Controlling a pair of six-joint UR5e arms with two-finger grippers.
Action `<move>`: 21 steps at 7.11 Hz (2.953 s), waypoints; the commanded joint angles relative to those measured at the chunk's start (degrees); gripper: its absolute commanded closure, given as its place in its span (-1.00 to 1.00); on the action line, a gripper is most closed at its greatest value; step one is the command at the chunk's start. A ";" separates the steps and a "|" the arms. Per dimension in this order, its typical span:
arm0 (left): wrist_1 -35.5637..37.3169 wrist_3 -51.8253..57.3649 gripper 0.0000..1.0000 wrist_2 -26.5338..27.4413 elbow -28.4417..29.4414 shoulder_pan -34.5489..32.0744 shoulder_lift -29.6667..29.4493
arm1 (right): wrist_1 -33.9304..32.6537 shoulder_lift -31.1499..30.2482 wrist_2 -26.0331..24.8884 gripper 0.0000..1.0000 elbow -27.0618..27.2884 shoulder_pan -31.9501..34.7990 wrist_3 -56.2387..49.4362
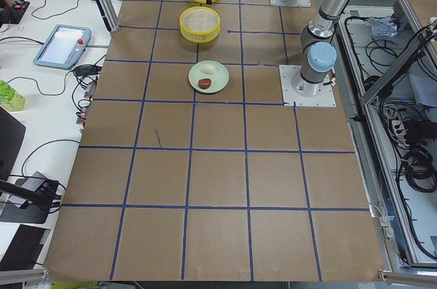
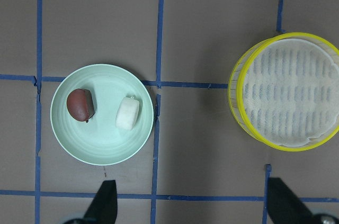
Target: Stack buns with steamer
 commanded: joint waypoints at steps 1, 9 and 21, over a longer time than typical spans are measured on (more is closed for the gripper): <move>0.00 0.00 -1.00 -0.08 0.00 0.00 0.00 | 0.02 0.09 -0.07 -1.00 0.00 0.00 0.23; 3.13 10.89 -1.00 0.62 -14.04 6.84 -9.18 | -15.40 16.66 -0.16 -0.98 5.45 -21.52 -26.98; 13.79 17.66 0.76 4.40 -13.73 6.86 -24.17 | -39.62 19.87 -3.50 0.69 24.61 -24.70 -22.16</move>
